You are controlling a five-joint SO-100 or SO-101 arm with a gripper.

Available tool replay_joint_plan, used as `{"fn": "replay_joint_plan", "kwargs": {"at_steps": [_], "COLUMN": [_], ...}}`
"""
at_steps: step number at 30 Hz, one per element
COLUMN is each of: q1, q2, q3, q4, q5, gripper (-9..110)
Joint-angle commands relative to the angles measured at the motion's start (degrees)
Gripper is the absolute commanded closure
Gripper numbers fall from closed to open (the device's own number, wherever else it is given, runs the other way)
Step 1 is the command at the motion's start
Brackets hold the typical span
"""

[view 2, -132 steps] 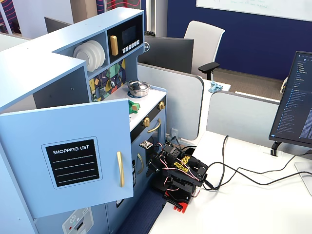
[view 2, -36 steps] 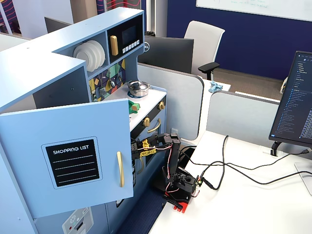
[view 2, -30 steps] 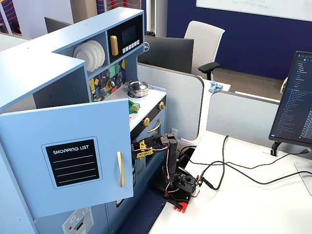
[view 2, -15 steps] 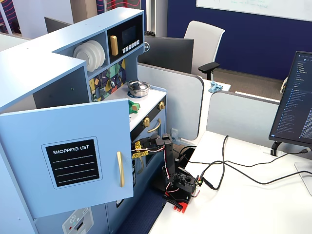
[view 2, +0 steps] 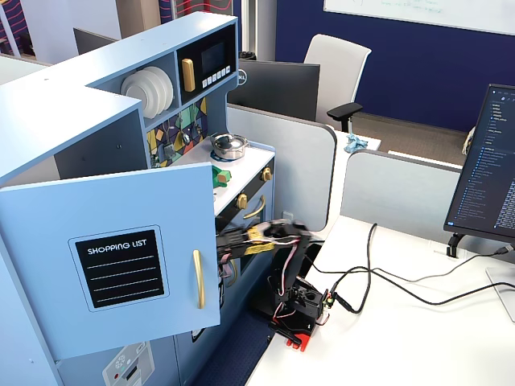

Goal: Pick up the green pineapple from the left cabinet and place it in the green recipient

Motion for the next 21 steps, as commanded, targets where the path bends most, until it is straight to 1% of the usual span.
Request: {"fn": "replay_joint_plan", "kwargs": {"at_steps": [1, 4, 9, 12, 15, 18, 21], "q1": [-1.3, 1.2, 12.3, 19.9, 28.4, 35.4, 41.0], "q2": [19.3, 29.1, 41.0, 44.7, 45.7, 42.0, 34.8], "q3": [6.5, 10.7, 10.9, 9.8, 7.2, 1.9, -3.9], "q4": [6.7, 12.6, 26.2, 31.3, 35.7, 35.9, 33.2], "q5": [0.5, 1.8, 6.1, 6.6, 11.3, 19.0, 21.2], "gripper": [101, 101, 101, 101, 101, 101, 101]}}
